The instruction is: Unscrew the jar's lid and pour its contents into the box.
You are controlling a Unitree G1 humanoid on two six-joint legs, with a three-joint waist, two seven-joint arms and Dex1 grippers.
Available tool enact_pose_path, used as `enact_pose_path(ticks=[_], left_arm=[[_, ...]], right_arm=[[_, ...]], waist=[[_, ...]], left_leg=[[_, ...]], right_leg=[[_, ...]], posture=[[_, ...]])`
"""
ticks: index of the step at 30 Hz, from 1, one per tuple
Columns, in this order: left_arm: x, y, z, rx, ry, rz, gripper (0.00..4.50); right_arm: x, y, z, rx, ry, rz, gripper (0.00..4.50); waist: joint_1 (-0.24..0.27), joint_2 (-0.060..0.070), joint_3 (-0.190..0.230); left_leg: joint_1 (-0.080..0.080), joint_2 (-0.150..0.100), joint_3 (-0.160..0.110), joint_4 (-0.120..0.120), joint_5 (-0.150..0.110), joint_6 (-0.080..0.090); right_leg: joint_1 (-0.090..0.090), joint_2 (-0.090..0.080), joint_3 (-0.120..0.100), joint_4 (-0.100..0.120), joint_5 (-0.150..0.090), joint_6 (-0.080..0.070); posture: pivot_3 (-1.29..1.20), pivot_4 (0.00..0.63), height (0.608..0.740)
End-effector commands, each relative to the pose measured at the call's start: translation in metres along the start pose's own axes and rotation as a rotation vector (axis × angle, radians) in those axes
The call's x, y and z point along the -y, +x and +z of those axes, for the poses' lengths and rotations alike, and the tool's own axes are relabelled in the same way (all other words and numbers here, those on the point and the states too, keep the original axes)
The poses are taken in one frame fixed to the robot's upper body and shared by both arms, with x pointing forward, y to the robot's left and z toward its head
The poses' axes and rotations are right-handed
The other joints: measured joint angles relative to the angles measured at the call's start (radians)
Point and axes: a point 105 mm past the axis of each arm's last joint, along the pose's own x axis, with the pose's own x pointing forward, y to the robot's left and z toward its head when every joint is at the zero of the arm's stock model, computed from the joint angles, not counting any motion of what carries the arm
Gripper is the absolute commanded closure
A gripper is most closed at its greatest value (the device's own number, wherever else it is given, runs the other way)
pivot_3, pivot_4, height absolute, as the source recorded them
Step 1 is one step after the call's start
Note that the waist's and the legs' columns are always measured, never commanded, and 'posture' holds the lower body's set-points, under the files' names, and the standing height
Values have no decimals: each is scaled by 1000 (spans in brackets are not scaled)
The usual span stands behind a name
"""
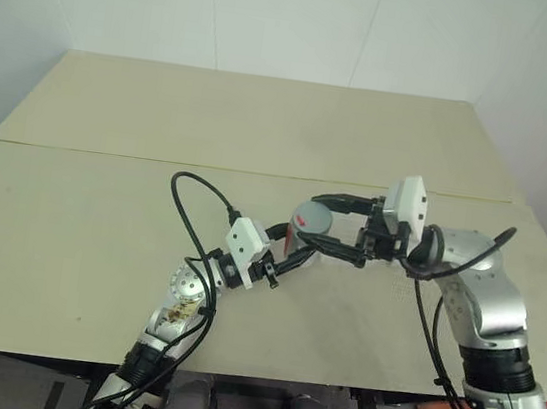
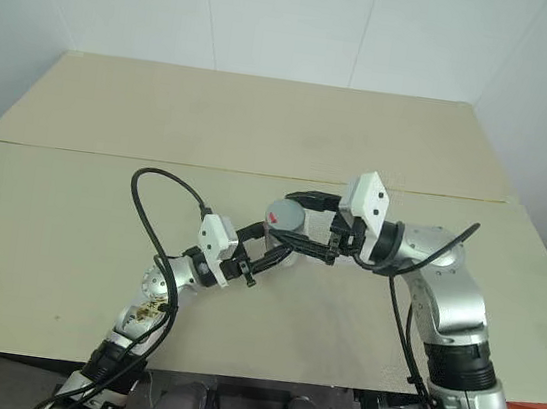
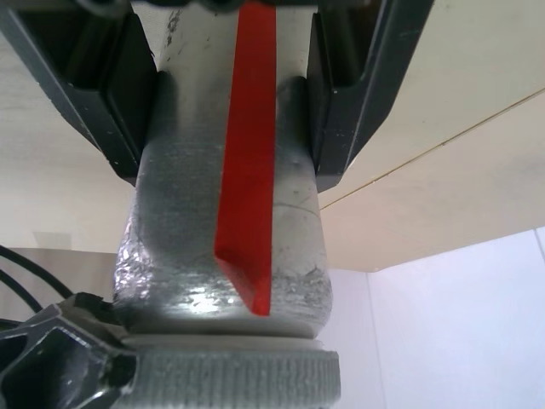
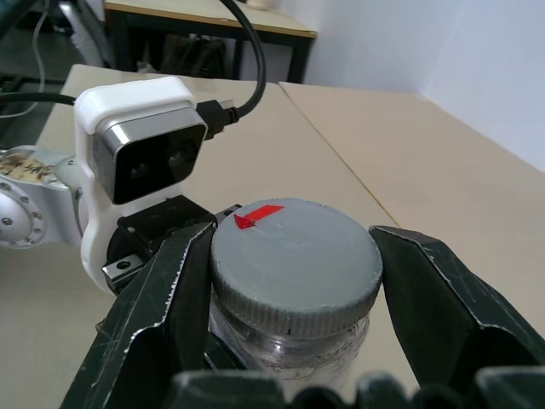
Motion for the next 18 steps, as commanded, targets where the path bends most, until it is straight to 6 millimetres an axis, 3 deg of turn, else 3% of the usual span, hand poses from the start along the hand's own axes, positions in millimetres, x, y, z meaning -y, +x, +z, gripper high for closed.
enact_pose_path(ticks=[1, 18], left_arm=[[1, 3, 15, 62, 17, -20, 2552], [2, 2, 14, 49, 23, -49, 2552]], right_arm=[[5, 1, 14, 76, -9, 29, 1241], [13, 1, 19, 152, 100, 17, 1241]], waist=[[0, 0, 0], [1, 0, 0]], left_leg=[[0, 0, 0, 0, 0, 0], [0, 0, 0, 0, 0, 0]], right_leg=[[0, 0, 0, 0, 0, 0], [0, -1, 0, 0, 0, 0]], posture=[[0, 150, 740], [0, 150, 740]])
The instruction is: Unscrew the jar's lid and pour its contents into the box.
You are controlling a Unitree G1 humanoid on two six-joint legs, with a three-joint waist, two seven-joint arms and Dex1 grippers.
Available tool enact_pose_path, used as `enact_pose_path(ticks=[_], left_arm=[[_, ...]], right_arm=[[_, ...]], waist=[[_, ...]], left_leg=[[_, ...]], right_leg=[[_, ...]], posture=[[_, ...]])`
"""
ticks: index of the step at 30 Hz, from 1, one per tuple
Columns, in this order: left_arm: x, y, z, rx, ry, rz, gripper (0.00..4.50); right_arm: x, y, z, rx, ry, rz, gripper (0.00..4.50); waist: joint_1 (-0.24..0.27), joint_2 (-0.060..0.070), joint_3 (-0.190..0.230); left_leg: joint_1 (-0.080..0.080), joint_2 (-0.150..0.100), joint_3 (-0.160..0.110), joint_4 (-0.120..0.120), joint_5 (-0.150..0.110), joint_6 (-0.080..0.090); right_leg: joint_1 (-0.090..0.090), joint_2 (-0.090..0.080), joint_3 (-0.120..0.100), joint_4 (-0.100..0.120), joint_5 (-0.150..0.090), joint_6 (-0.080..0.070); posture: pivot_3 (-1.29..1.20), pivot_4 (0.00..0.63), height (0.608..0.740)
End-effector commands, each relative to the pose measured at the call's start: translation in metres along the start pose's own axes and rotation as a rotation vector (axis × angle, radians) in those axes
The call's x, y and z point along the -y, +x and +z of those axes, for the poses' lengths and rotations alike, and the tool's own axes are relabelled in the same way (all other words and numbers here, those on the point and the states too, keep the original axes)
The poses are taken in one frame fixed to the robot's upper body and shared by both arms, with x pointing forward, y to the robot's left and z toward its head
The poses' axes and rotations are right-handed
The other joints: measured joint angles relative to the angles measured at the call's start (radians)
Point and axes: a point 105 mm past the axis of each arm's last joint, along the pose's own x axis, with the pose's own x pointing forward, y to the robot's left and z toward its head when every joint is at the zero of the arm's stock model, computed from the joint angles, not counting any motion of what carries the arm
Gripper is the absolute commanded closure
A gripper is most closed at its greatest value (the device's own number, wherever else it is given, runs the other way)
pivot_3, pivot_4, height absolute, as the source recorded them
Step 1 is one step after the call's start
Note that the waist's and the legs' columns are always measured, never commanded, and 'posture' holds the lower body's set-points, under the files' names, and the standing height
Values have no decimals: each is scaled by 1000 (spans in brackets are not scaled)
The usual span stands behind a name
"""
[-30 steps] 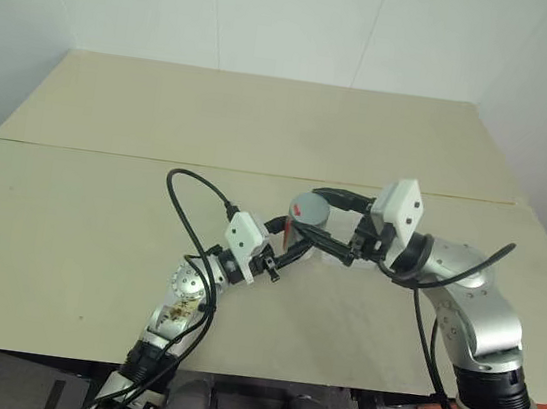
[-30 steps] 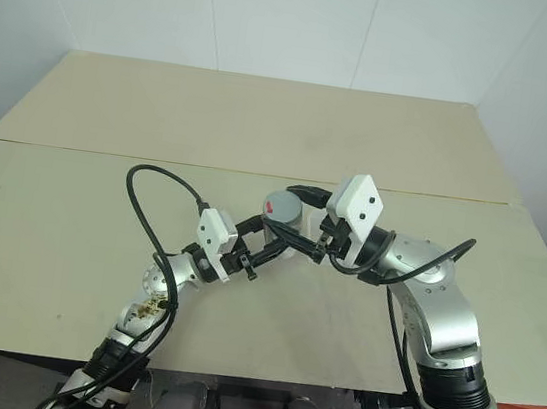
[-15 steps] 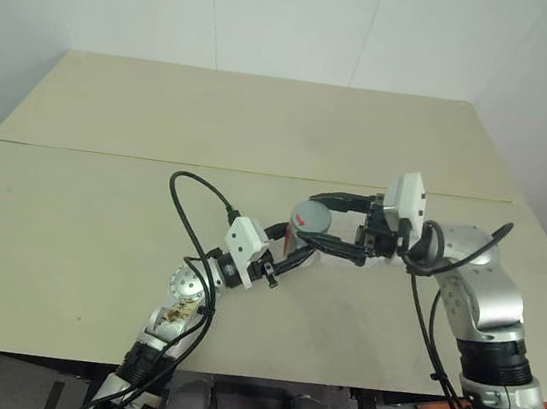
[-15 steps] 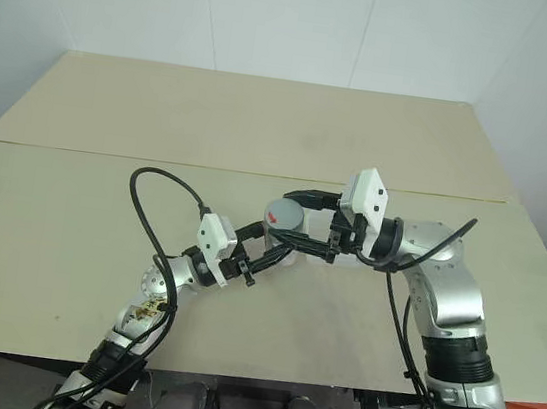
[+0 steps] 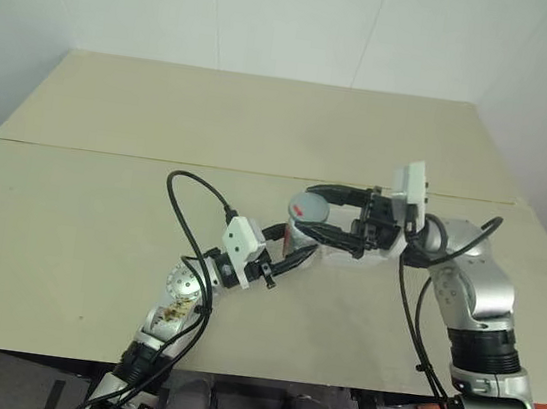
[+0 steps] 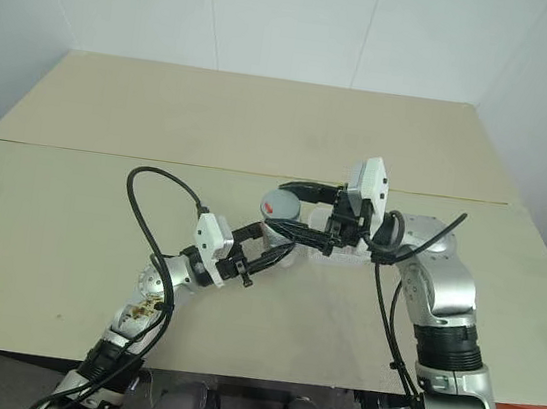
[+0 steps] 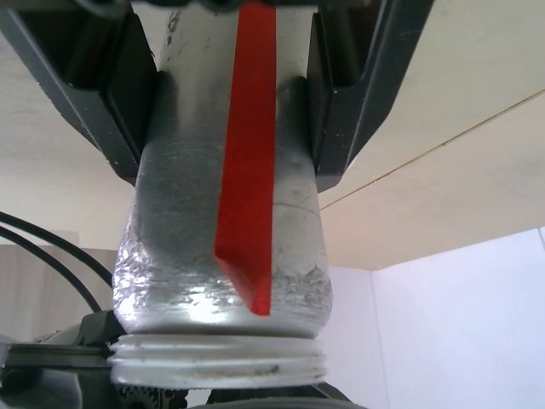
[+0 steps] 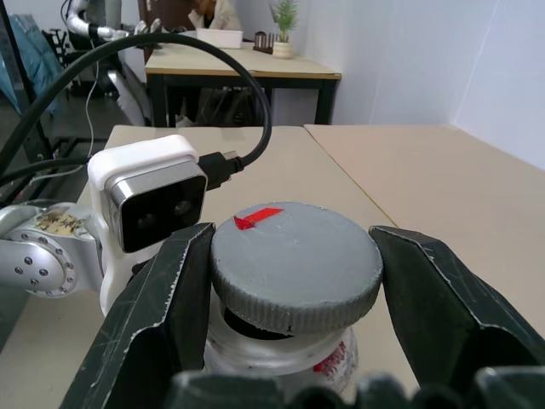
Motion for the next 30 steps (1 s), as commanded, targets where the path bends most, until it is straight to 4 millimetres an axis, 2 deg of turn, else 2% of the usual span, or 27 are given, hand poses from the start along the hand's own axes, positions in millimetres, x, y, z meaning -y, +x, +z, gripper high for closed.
enact_pose_path(ticks=[1, 4, 7, 12, 15, 18, 22, 25, 30], left_arm=[[2, 5, 12, 44, 31, -24, 2552], [2, 5, 12, 44, 31, -23, 2552], [2, 4, 12, 42, 34, -19, 2552], [0, 1, 14, 44, 40, 7, 2552], [-5, -1, 15, 48, 42, 35, 2552], [-10, -1, 15, 44, 47, 54, 2552], [-15, 3, 16, 44, 57, 51, 2552], [-17, 5, 17, 46, 65, 49, 2552], [-18, 4, 14, 36, 68, 57, 2552]], right_arm=[[3, -2, 14, 40, -23, -12, 1241], [8, -6, 18, 58, -43, -51, 1241], [16, -22, 27, 60, -85, -127, 1241], [25, -68, 34, -8, -169, -326, 1241], [33, -102, 27, -105, -212, -535, 1241], [39, -140, 6, -182, -149, -789, 1241], [29, -173, -35, -338, -63, -1006, 1241], [18, -187, -62, -431, 18, -1111, 1241], [-1, -193, -96, -569, 141, -1120, 1241]], waist=[[0, 0, 0], [0, 0, 0], [2, 0, 0], [9, 0, 0], [8, 0, 0], [3, 0, 0], [1, 0, 0], [-2, 2, -1], [-3, 4, -2]], left_leg=[[0, 0, 0, 0, 0, 0], [0, 0, 0, 0, 0, 0], [0, 0, 0, 0, 0, 0], [-1, 0, 0, 0, 0, 0], [-2, 0, 0, 0, 0, 0], [-1, 0, 0, 0, 0, 0], [0, 0, 0, 0, 0, 0], [0, 0, 1, 0, 0, 0], [1, -1, 1, -1, 0, 0]], right_leg=[[0, 0, 0, 0, 0, 0], [0, 0, 0, 0, 0, 0], [0, 0, 0, 0, 0, 0], [0, -1, -1, -1, 0, 0], [0, -1, -1, -2, 0, 0], [0, -1, 0, -1, 0, 0], [0, 0, 0, 0, 0, 0], [0, 0, 1, 0, 0, 0], [0, 0, 1, 0, 0, 0]], posture=[[0, 150, 740], [0, 150, 740], [0, 150, 740], [0, 150, 740], [0, 150, 740], [0, 150, 740], [0, 150, 740], [0, 150, 740], [0, 150, 740]])
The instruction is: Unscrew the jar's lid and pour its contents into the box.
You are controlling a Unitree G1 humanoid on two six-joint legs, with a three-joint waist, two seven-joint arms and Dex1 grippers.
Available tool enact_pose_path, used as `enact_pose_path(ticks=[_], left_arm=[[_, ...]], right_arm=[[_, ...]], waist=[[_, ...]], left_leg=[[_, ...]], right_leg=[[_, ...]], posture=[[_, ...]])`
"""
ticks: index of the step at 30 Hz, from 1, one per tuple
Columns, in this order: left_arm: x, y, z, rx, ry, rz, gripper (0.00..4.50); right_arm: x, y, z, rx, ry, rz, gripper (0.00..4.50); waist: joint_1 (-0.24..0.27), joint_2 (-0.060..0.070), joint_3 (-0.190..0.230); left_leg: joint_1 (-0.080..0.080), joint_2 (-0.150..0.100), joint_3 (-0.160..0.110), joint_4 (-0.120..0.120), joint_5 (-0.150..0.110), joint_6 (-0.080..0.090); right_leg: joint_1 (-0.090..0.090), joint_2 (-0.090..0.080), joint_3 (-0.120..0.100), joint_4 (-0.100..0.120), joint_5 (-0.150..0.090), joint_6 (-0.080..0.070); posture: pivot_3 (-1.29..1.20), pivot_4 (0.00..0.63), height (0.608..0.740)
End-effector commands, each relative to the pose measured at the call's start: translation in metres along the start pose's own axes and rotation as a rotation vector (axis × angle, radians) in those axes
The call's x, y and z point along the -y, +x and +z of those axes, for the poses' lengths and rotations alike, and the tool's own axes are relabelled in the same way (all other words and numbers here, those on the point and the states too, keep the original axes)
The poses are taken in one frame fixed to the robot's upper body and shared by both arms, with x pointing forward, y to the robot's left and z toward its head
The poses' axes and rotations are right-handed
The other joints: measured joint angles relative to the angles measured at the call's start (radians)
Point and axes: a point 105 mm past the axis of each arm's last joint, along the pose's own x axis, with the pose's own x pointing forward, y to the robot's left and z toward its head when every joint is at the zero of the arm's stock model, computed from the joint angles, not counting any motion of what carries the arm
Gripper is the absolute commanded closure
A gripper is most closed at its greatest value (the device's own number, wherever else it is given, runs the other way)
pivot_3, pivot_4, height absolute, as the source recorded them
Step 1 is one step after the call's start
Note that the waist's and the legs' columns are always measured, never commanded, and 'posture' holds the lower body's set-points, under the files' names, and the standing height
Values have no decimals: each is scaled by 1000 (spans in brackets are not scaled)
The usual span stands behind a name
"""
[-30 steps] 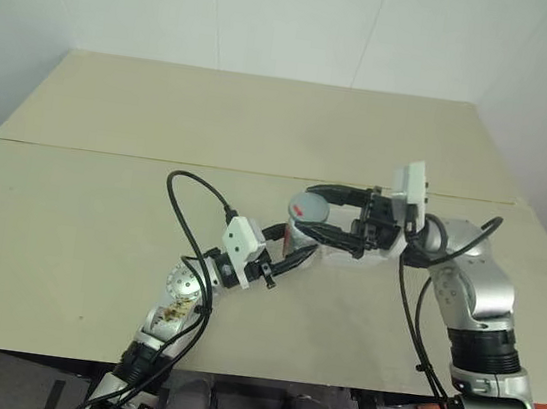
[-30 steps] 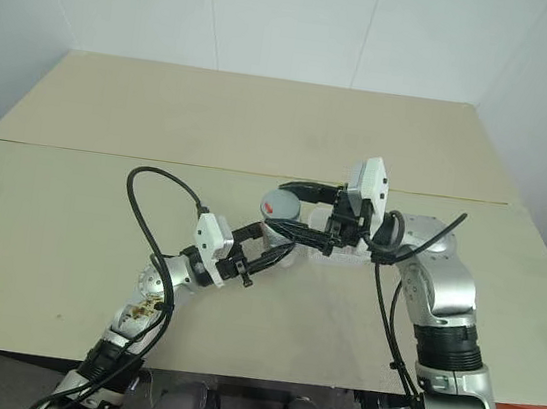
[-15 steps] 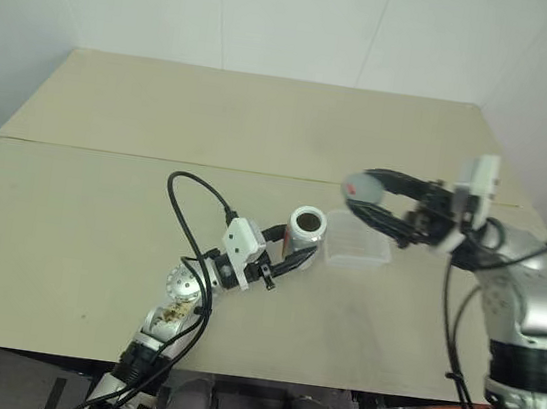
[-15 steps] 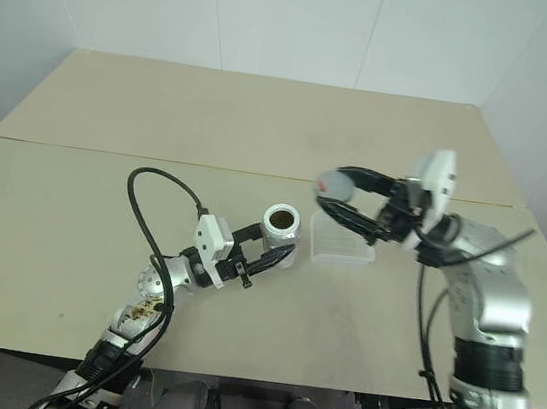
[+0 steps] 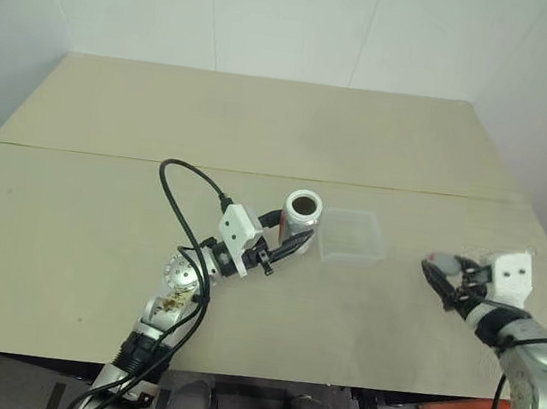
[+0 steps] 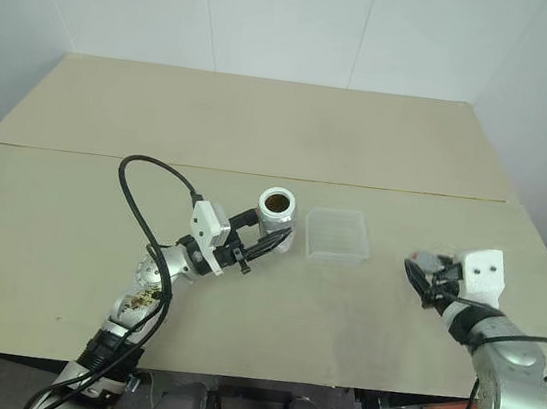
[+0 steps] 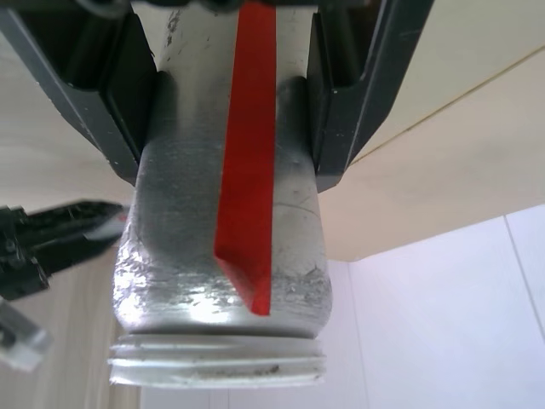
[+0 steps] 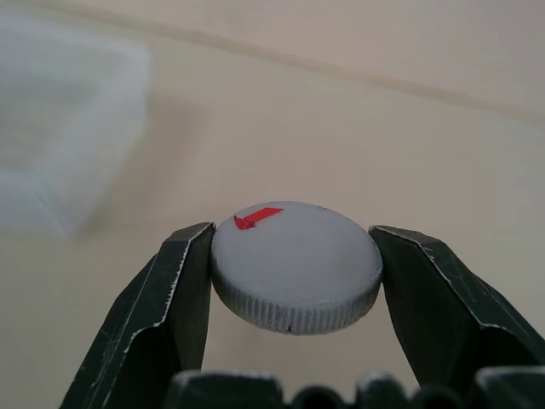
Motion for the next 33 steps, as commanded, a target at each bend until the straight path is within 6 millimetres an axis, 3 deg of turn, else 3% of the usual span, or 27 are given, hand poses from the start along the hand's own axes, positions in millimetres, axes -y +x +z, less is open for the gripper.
enact_pose_path(ticks=[1, 5, 8, 10, 13, 18, 24, 26, 33], left_arm=[[0, 1, 7, 30, 35, 3, 2552], [-2, 0, 6, 21, 42, 11, 2552], [-4, -2, 6, 15, 49, 21, 2552], [-5, -2, 5, 13, 49, 26, 2552], [-5, -3, 5, 10, 46, 29, 2552], [-6, -3, 0, -23, 55, 23, 2552], [-19, 9, -5, -77, 156, -50, 2552], [-24, 12, -6, -90, 195, -85, 2552], [-45, 36, 0, -121, 328, -197, 2552]], right_arm=[[-4, -1, -2, -35, -10, 5, 1241], [-6, 1, -12, -105, 57, 17, 1241], [-13, 0, -15, -146, 101, 77, 660], [-17, -2, -15, -160, 106, 102, 32], [-17, -4, -11, -159, 91, 105, 32], [-15, -11, 16, -87, 20, 127, 32], [-46, -49, 68, 76, -144, 385, 32], [-49, -54, 75, 97, -220, 386, 32], [-48, -55, 81, 114, -242, 333, 32]], waist=[[0, 0, 0], [0, 0, 0], [1, 0, 0], [2, 0, 0], [2, 0, 0], [2, 0, 0], [6, 0, 0], [5, 0, 0], [5, -1, 0]], left_leg=[[0, 0, 0, 0, 0, 0], [0, 0, 0, 0, 0, 0], [0, 0, 0, 0, 0, 0], [0, 0, -1, 0, 0, 0], [0, 0, -1, 0, 0, 0], [0, 0, -1, 0, 0, 0], [-1, -1, -2, 0, 0, 0], [-2, -1, -3, 1, 0, 0], [-2, -1, -2, 0, 0, 0]], right_leg=[[0, 0, 0, 0, 0, 0], [0, 0, 0, 0, 0, 0], [1, 0, 0, -1, 0, 0], [1, 0, 0, -1, 0, 0], [1, 0, 0, -1, 0, 0], [0, 0, 0, -1, 0, 0], [1, 0, -1, -1, 0, 1], [1, 0, -1, -2, 0, 1], [0, 0, -2, -2, 0, 1]], posture=[[0, 150, 740], [0, 150, 740], [0, 150, 740], [0, 150, 740], [0, 150, 740], [0, 150, 740], [0, 150, 740], [0, 150, 740], [0, 150, 740]])
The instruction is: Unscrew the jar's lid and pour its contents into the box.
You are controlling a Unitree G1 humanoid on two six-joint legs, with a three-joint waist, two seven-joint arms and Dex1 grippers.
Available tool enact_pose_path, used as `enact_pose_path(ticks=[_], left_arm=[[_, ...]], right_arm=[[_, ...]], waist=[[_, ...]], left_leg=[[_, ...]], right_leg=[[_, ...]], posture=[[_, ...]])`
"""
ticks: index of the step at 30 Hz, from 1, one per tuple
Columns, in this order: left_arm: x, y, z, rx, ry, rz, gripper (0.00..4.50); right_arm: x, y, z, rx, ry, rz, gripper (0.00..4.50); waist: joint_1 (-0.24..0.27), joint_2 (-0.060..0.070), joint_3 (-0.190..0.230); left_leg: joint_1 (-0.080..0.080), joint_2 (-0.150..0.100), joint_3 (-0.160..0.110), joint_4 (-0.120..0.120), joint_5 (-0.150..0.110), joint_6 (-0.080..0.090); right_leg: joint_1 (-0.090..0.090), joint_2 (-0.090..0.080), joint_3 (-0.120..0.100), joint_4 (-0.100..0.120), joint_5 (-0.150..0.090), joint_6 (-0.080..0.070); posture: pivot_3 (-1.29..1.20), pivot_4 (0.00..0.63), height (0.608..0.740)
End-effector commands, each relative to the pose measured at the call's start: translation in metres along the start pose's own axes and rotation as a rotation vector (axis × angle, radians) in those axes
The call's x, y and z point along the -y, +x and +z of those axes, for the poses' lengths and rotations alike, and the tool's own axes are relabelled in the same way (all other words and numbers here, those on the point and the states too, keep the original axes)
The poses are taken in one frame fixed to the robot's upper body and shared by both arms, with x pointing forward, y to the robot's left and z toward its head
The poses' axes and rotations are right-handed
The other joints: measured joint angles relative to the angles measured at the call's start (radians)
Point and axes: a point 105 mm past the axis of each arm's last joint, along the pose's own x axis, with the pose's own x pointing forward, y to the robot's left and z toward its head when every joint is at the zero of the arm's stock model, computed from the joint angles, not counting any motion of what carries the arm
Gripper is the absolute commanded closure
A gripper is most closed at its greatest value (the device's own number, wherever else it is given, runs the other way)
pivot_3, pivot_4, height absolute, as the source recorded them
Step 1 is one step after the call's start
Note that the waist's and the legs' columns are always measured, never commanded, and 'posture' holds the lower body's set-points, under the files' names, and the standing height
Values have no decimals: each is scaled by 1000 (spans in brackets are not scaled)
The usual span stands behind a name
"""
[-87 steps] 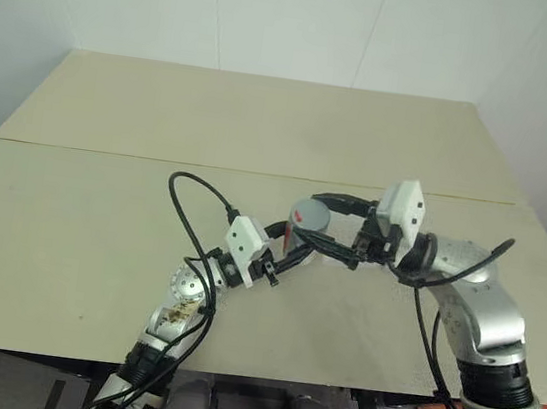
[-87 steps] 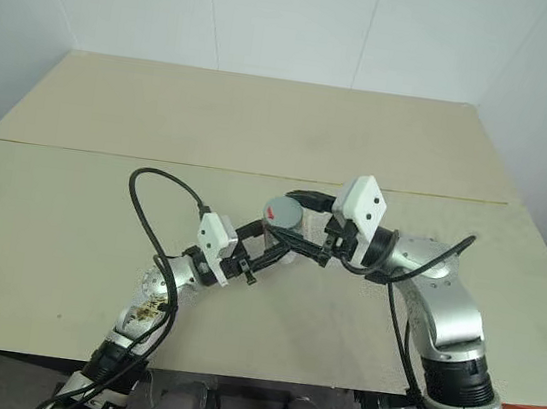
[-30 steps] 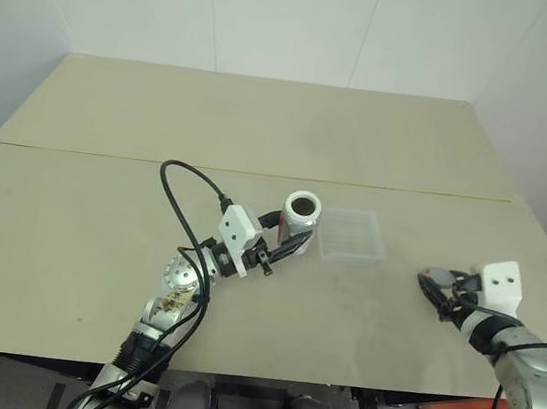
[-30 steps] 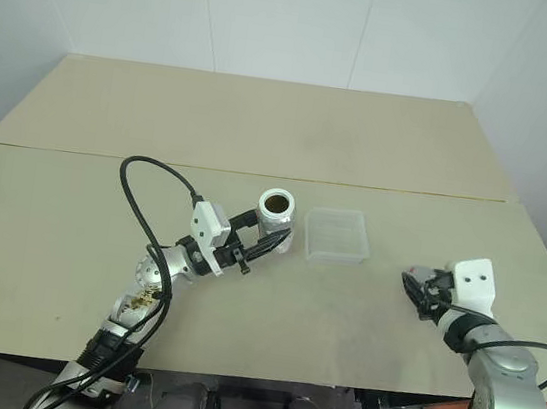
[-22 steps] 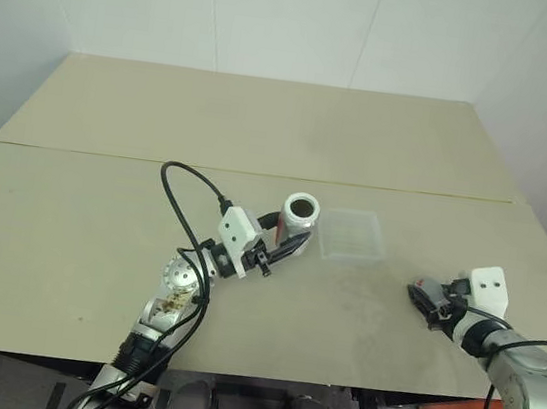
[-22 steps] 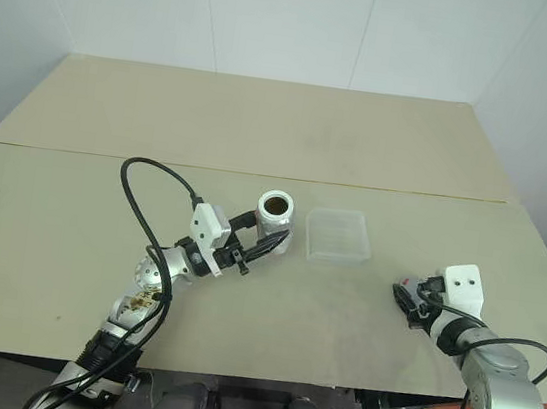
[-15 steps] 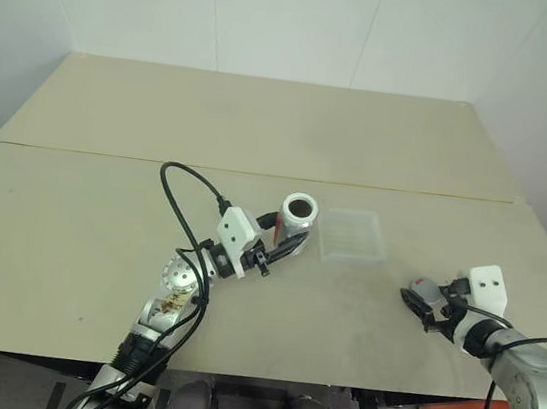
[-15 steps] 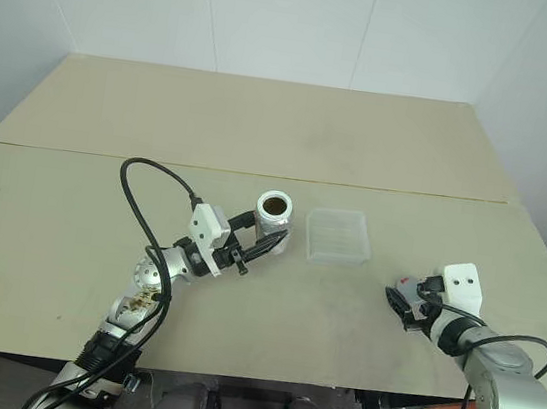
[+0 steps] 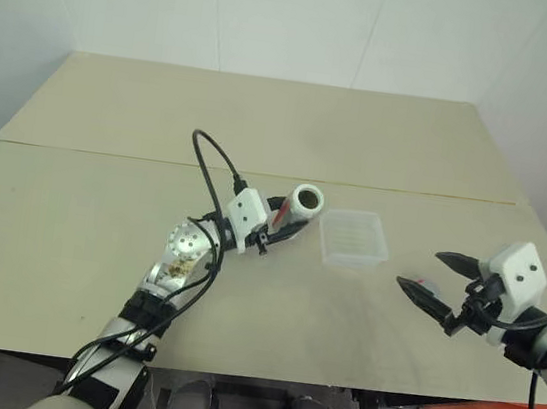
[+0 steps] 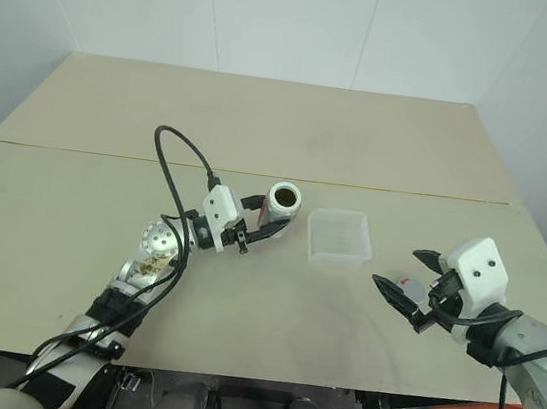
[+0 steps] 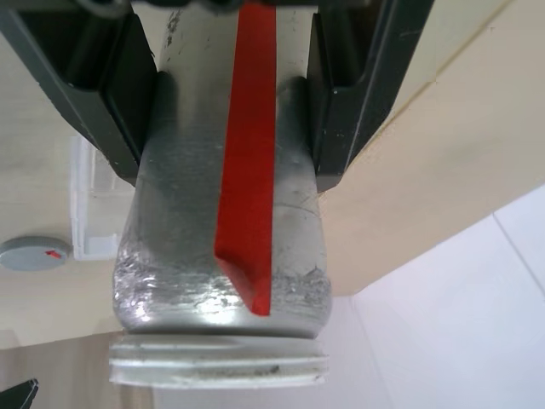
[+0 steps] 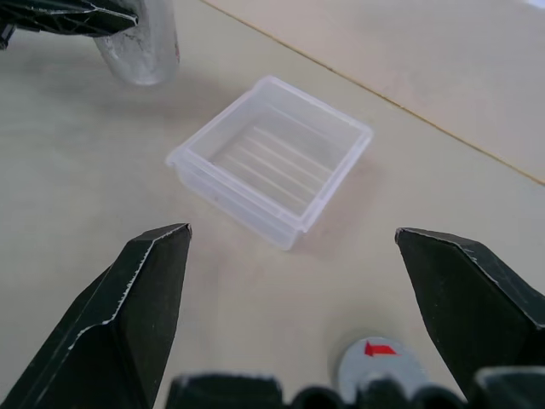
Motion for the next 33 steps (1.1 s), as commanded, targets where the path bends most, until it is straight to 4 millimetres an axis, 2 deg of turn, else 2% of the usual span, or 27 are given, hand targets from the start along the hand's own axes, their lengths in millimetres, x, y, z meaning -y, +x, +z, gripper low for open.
enact_pose_path(ticks=[1, 5, 10, 15, 17, 21, 28, 33], left_arm=[[-13, 14, 13, -1, 177, -73, 2552], [-23, 33, 21, -48, 478, -164, 2552], [-29, 57, 32, -70, 775, -177, 2552], [-26, 87, 40, -80, 1159, -159, 2552], [-23, 97, 43, -47, 1383, -147, 2552], [-11, 112, 51, 74, 1680, -130, 2552], [4, 122, 54, 200, 1926, -169, 2552], [10, 122, 51, 233, 2003, -224, 2552]], right_arm=[[2, -4, 12, 36, -57, -48, 32], [-7, -7, 9, 37, -54, -28, 32], [-14, -9, 10, 52, -45, -32, 32], [-16, -10, 8, 50, -38, -48, 32], [-18, -11, 8, 54, -34, -51, 32], [-21, -13, 7, 49, -33, -60, 32], [-24, -13, 9, 53, -29, -68, 32], [-24, -13, 10, 59, -26, -81, 32]], waist=[[2, -1, 0], [5, -1, 1], [12, -2, 1], [17, -6, 4], [23, -7, 4], [26, -9, 5], [25, -9, 5], [26, -9, 5]], left_leg=[[0, 0, 0, 0, 0, 0], [-2, -2, 2, 0, 0, 0], [-3, -2, 2, 0, -1, 1], [-4, -3, 2, 0, 0, 1], [-4, -3, 2, 1, -1, 1], [-6, -4, 2, 0, -1, 1], [-13, -4, 3, 1, 0, 1], [-18, -4, 5, 4, 0, 0]], right_leg=[[0, 0, 0, 0, 0, 0], [0, 0, -1, -2, 0, 0], [0, -1, -1, -3, 0, 1], [0, -1, -2, -3, 0, 2], [-1, -2, -1, -3, 0, 3], [-3, -2, -1, -3, -1, 4], [-12, -3, 0, 1, -1, 4], [-18, -3, 0, 3, -1, 4]], posture=[[0, 150, 740], [0, 150, 740], [0, 150, 740], [0, 150, 740], [0, 150, 740], [0, 150, 740], [0, 150, 740], [0, 150, 740]])
